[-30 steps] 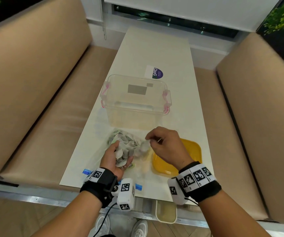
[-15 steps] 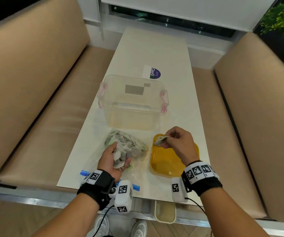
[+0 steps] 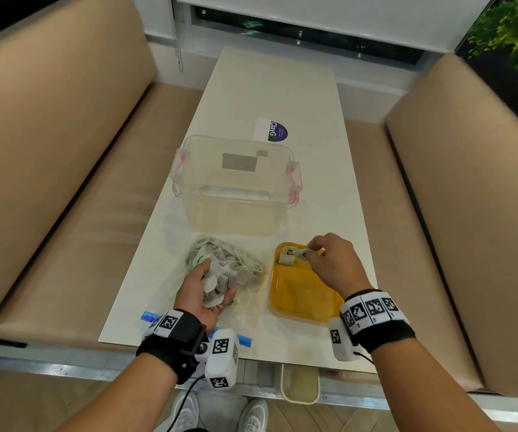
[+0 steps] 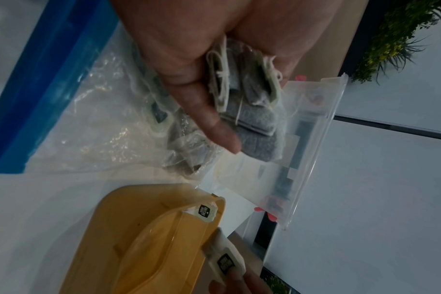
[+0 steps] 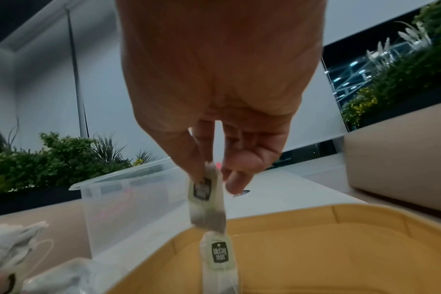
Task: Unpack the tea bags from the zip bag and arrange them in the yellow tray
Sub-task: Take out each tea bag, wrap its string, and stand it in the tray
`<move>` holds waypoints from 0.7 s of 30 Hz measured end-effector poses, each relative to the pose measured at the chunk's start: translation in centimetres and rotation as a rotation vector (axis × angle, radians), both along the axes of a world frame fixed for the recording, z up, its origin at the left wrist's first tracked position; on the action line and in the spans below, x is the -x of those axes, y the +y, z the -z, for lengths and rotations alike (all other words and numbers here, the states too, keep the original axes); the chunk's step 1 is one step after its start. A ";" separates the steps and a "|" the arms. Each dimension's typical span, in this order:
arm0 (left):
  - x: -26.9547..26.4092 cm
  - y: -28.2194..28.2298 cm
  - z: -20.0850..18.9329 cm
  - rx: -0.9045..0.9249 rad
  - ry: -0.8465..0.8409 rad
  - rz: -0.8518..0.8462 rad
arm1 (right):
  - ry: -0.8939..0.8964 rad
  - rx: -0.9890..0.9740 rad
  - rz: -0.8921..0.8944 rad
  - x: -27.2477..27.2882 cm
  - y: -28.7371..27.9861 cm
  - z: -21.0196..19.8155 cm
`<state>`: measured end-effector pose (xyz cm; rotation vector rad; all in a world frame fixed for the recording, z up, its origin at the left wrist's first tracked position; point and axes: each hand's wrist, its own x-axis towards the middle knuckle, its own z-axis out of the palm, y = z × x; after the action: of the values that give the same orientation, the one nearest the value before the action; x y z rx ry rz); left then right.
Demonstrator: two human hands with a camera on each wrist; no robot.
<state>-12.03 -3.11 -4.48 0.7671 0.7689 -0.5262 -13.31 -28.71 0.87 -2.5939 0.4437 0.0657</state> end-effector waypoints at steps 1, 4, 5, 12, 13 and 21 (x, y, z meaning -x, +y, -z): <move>0.0 0.0 0.0 0.000 0.003 -0.003 | 0.016 0.008 -0.001 -0.2 0.0 0.1; 0.0 0.1 0.0 0.001 0.003 -0.006 | 0.102 0.083 -0.063 -0.8 0.0 0.2; 0.1 0.1 0.0 0.003 0.002 -0.007 | 0.123 0.114 -0.097 -0.9 0.1 0.2; 0.3 0.1 -0.3 0.010 -0.022 -0.001 | 0.188 0.213 -0.197 -2.2 1.4 0.0; 0.3 0.1 -0.3 0.008 -0.022 0.001 | 0.191 0.230 -0.211 -2.3 1.5 0.0; 0.3 0.3 -0.3 -0.029 -0.010 -0.005 | 0.231 0.302 -0.263 -3.1 2.1 0.4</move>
<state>-12.37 -2.86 -4.16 0.7940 0.7701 -0.5072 -10.19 -26.65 0.50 -2.9437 0.1996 0.4215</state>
